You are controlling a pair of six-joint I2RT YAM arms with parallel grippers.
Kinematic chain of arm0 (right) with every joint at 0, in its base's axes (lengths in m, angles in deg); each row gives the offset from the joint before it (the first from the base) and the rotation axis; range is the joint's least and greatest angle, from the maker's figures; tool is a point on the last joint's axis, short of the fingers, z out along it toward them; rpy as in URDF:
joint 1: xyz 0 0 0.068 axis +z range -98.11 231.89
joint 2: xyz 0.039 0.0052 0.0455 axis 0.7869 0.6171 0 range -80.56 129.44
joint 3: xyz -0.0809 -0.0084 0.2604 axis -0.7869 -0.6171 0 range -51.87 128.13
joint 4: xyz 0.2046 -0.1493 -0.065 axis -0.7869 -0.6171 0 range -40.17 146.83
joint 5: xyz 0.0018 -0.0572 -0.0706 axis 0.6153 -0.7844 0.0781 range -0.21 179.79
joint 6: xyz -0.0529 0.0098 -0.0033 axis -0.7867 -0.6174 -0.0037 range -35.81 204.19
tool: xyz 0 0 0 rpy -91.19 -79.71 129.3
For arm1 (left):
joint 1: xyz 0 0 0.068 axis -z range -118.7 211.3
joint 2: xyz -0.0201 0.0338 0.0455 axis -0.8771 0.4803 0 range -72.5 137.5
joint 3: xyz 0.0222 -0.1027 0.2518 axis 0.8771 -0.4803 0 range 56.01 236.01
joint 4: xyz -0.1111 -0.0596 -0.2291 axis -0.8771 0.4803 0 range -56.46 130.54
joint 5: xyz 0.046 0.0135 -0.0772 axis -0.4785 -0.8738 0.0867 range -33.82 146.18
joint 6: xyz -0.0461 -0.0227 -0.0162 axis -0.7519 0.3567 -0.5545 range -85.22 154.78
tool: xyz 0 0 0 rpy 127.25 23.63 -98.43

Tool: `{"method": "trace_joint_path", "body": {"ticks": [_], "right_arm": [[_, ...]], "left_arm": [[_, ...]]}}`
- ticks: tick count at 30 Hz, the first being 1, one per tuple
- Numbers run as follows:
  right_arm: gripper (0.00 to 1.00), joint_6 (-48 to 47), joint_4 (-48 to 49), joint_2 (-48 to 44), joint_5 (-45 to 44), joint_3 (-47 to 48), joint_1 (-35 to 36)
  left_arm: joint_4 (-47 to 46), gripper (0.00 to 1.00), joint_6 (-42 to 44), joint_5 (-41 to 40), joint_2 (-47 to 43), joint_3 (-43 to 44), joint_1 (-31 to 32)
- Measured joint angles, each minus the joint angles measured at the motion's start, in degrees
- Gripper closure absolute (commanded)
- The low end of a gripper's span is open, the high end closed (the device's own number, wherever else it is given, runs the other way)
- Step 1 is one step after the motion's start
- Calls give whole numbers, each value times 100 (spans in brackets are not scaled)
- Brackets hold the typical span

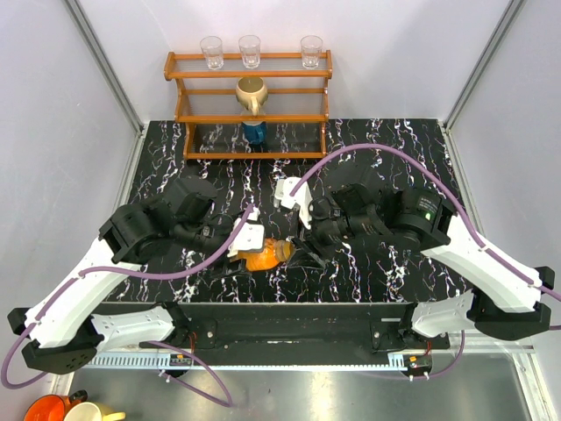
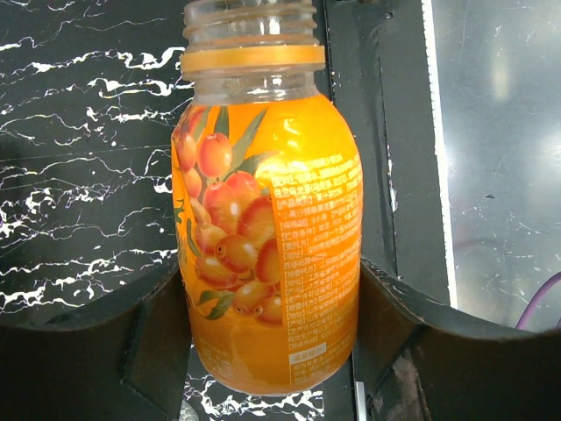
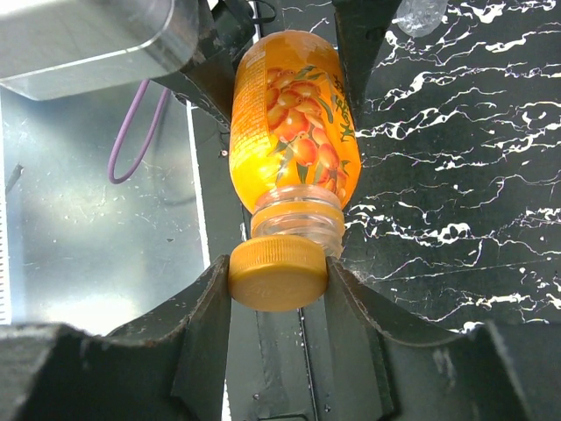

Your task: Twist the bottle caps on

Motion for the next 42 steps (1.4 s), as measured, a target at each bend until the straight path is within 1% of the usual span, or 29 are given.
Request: {"method": "trace_joint_path", "body": {"ticks": [11,24,27,34,42], "right_arm": [[72,-50,-4,57,2,-42,-59],[74,28,46,177,236,-48,-79],[75,157,229,138,319,-216,-103],[75,804,1198,-116,638,-1200,-192],[75,1355,1690,-157,885,-1368,-232]], "left_arm": [[28,56,-2,70,0,48,9],[214,56,-4,55,-9,50,7],[278,58,-57,26,-17,50,-2],[619,61,-339,-201,-79,28,-42],[680,61,-568,-297,-212,28,-42]]}}
